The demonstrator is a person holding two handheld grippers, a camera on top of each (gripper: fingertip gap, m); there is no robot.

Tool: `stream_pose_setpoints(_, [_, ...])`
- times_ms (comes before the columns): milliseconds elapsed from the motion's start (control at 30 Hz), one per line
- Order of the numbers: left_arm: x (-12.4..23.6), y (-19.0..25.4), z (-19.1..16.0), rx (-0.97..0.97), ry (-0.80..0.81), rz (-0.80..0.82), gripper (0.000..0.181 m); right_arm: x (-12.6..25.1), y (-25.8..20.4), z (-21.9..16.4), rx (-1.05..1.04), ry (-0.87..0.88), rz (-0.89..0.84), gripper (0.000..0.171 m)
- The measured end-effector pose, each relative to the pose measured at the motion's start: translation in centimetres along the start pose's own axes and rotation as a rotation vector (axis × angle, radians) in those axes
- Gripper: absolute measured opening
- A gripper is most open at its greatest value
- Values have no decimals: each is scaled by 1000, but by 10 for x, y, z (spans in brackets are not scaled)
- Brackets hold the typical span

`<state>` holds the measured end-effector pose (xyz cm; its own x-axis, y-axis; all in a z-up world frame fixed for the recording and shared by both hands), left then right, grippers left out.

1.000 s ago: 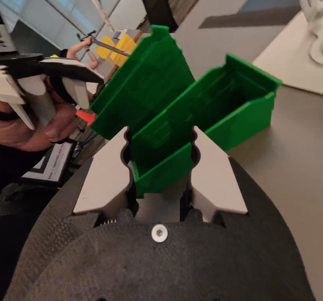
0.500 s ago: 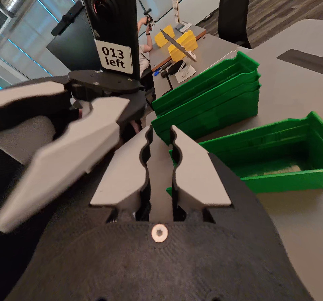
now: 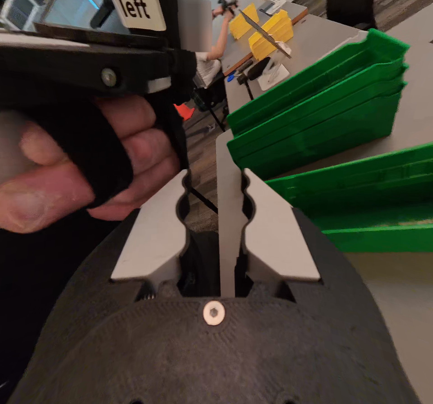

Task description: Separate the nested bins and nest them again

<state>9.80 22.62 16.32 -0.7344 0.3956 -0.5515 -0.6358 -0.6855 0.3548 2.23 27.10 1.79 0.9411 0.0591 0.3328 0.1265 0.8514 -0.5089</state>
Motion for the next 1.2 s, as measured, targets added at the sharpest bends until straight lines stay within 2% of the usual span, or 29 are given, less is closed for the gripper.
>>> stream_pose_setpoints(33, [-1,2,0,-13,-11,-3,59,1,-1,1,-10,5,6,35])
stream_pose_setpoints(100, [-5,9,2,-19,-1,-39,59,2,1,2,-31,0,-4,48])
stream_pose_setpoints(167, [-10,9,-1,-10,-31,-45,65,8,-14,5,35,12,41,23])
stream_pose_setpoints(200, [-12,12,0,-13,-33,-61,68,11,-16,8,52,19,36,22])
stream_pose_setpoints(267, [-16,22,9,-40,-15,-109,74,18,-18,13,12,44,73,27])
stream_pose_setpoints(333, [-18,38,18,-74,18,-202,72,30,-22,24,-32,118,109,32])
stream_pose_setpoints(467, [-28,38,12,-57,-6,-224,74,35,-24,32,-44,149,78,47])
stream_pose_setpoints(533, [-30,37,12,-61,-19,-223,74,34,-28,34,-32,147,95,32])
stream_pose_setpoints(567, [-29,38,15,-62,-10,-232,75,32,-27,35,-31,139,81,37])
stream_pose_setpoints(600, [-30,37,17,-59,0,-226,77,29,-29,35,-16,131,83,33])
stream_pose_setpoints(633, [-31,35,17,-59,0,-216,81,27,-31,36,6,118,84,23])
stream_pose_setpoints(733, [-36,31,14,-42,-14,-203,88,23,-38,37,38,84,124,7])
stream_pose_setpoints(833, [-41,35,14,2,1,-242,93,22,-43,35,82,57,149,5])
stream_pose_setpoints(933, [-56,45,6,44,-54,-312,90,27,-54,37,99,49,234,6])
stream_pose_setpoints(1000, [-68,44,2,37,-68,-292,76,29,-64,37,93,35,326,6])
stream_pose_setpoints(1067, [-70,37,6,-1,-5,-229,56,29,-67,34,119,1,345,6])
stream_pose_setpoints(1200, [-74,28,19,-40,50,-190,55,32,-67,37,75,21,422,6])
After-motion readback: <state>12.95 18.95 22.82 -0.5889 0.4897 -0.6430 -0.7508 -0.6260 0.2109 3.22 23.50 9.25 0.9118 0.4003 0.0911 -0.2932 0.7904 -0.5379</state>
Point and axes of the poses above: each gripper's, where its closed fingertips meet, x back along the fingers, z out of its top, y = z × x across the jaws, the point moved 2 cm from there along x, back along the fingers, and after that the axes turned 13 degrees about -z, right-handed, at the moved point
